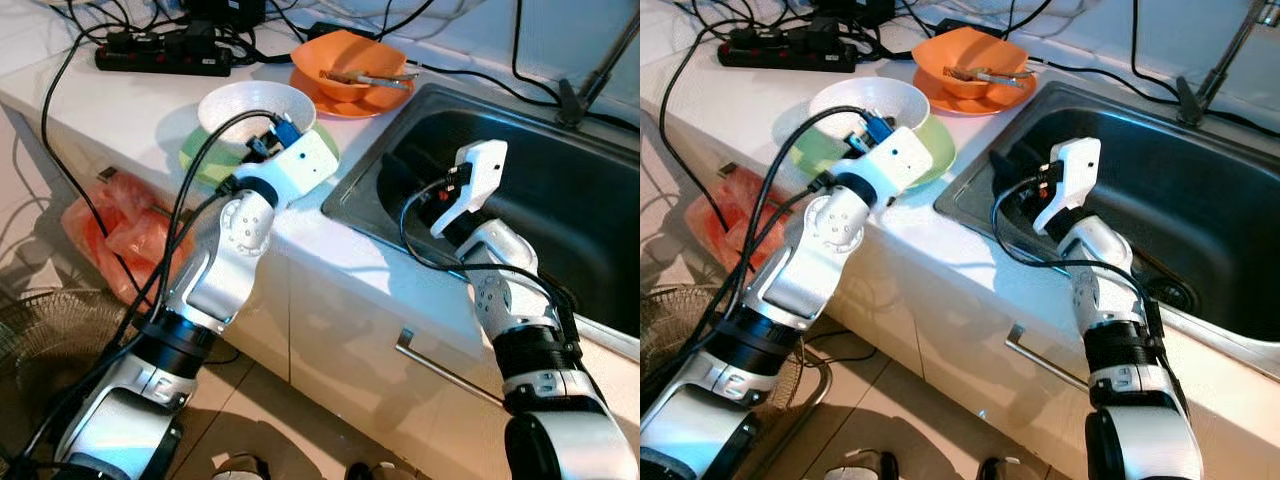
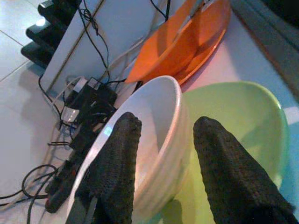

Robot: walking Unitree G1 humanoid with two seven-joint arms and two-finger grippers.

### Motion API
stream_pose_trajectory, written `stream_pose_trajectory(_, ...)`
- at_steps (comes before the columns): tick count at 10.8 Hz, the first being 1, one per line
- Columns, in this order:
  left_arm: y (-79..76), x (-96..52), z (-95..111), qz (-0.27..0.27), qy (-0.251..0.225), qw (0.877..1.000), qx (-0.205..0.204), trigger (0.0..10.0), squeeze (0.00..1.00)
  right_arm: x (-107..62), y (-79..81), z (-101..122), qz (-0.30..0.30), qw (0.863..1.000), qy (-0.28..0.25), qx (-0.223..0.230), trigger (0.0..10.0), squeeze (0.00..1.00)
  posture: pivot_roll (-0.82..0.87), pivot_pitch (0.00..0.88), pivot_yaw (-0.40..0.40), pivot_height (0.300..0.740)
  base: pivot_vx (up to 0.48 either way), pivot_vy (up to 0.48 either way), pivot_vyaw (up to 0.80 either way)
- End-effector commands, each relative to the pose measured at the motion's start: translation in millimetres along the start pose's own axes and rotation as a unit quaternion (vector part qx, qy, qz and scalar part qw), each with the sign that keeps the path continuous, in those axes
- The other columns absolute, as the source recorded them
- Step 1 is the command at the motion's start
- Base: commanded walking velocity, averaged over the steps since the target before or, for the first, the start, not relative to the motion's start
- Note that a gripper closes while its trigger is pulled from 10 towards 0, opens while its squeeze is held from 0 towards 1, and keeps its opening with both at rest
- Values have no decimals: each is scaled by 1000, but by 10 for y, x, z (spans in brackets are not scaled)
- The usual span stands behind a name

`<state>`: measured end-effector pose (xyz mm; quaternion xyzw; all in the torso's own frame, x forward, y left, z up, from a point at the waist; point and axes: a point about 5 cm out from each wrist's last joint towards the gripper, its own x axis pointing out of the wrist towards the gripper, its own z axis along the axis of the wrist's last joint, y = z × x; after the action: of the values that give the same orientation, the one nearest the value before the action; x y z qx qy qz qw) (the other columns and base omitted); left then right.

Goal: Kitchen organization

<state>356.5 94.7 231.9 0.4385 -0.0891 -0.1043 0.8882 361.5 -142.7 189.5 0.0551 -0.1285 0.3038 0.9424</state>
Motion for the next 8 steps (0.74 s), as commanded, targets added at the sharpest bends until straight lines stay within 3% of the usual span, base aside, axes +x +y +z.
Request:
stream_pose_trajectory(1, 41, 32, 36, 6, 0, 1000, 14, 10000, 0, -44, 17, 17, 23, 1000, 2, -4, 10000, 0, 74, 96, -50, 740, 0, 0, 0)
stream_pose_trajectory(6, 180, 94, -75, 9, 42, 997, 57, 10000, 0, -124, 160, -12, 91, 996, 12, 3, 10000, 0, 79, 101, -49, 740, 0, 0, 0)
stream_pose_trajectory(8, 209, 113, -91, -6, 54, 996, 68, 10000, 0, -130, 156, -6, 91, 996, 13, 3, 10000, 0, 83, 103, -50, 740, 0, 0, 0)
